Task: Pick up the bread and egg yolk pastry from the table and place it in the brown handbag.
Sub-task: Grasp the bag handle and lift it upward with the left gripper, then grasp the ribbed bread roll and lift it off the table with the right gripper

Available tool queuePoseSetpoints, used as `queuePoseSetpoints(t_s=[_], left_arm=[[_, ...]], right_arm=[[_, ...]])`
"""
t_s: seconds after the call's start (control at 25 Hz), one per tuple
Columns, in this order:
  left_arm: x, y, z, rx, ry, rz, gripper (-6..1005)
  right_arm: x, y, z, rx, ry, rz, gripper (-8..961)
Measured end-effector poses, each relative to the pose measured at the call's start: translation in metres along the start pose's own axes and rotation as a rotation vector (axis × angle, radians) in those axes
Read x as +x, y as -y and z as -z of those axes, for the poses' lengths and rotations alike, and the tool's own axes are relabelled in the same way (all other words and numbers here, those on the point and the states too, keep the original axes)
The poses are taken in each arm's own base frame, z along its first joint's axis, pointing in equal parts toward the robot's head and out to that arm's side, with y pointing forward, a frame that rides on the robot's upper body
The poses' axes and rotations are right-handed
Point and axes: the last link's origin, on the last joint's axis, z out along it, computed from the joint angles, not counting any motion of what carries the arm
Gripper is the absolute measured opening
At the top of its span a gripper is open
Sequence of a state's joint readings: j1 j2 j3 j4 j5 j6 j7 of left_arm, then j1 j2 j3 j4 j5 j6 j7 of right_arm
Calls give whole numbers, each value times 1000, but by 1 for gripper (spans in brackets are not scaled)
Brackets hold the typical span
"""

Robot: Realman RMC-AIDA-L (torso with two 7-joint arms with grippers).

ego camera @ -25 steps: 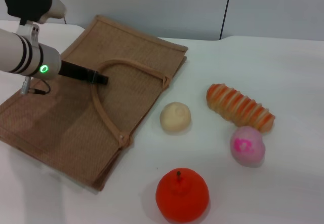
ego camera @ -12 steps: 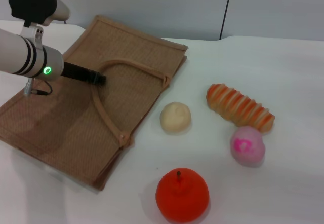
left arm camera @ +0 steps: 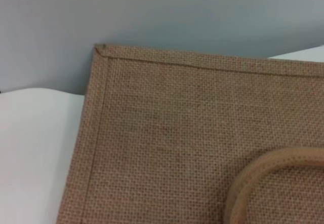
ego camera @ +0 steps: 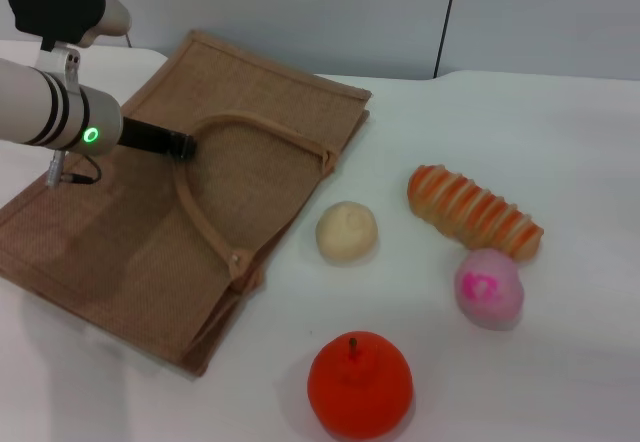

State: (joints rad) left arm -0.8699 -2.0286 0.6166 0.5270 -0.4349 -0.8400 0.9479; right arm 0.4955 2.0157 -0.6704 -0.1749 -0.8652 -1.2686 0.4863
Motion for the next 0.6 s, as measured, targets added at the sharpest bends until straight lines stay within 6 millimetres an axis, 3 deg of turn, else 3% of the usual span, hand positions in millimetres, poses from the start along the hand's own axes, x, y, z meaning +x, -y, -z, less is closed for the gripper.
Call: queuePoseSetpoints(t_s=[0.36,0.6], left_arm=[[2,5,4,-13,-97,47,127],[-2,4,23,-166,-318,83,124]], right_arm=[[2,-3,0,-19,-11,2,740],[4,-22,-10,-261,-118,-18,740]])
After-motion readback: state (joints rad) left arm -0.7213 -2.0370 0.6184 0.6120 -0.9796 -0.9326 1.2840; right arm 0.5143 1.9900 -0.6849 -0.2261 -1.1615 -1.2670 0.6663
